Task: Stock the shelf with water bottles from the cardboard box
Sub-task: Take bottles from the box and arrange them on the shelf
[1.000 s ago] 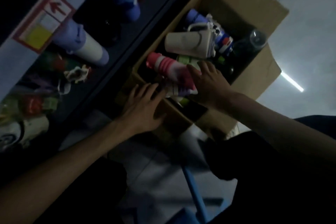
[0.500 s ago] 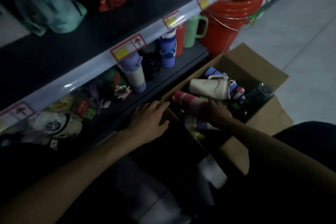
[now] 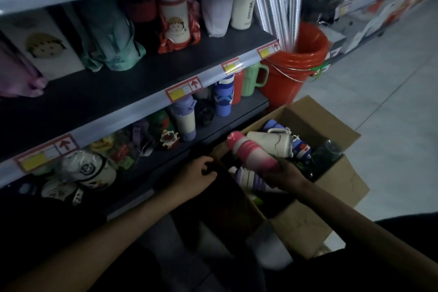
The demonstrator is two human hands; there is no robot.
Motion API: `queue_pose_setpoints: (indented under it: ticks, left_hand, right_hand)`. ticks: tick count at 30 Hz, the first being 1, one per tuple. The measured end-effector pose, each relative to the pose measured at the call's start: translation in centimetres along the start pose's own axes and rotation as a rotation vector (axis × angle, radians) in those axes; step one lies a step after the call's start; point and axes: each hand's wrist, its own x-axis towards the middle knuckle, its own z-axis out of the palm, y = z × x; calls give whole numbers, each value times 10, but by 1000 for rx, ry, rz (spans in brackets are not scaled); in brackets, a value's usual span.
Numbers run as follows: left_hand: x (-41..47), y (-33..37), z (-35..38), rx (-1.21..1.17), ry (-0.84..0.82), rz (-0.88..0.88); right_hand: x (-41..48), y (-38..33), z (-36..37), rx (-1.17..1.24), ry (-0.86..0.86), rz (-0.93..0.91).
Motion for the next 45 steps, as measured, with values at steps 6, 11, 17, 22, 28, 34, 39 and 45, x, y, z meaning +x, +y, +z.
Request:
queue_pose_setpoints:
  ticks: [6, 11, 17, 22, 28, 34, 39, 45]
  left_hand:
    - [-12, 33, 5, -548, 18, -69]
    - [-34, 48, -11, -898, 69, -52]
    - [-66, 54, -47, -1368, 45, 14]
    - [-90, 51, -70, -1584, -20, 59]
    - [-99, 18, -94, -1613, -16, 120]
    - [-101, 13, -100, -1562, 93, 139]
    - [-87, -2, -105, -1421, 182, 178]
    - [-86, 0, -107, -1231, 365, 255]
  right_hand:
    - [-51, -44, 1, 691, -122, -106]
    - [-98, -90, 8, 962, -358, -222]
    - [-117, -99, 20, 1025, -747, -265]
    - [-129, -125, 35, 922, -987, -225]
    - [-117, -153, 69, 831, -1037, -219]
    - [-92, -147, 81, 675, -859, -155]
    - [-80, -143, 72, 719, -645, -357]
    - [-84, -154, 73, 662, -511, -495]
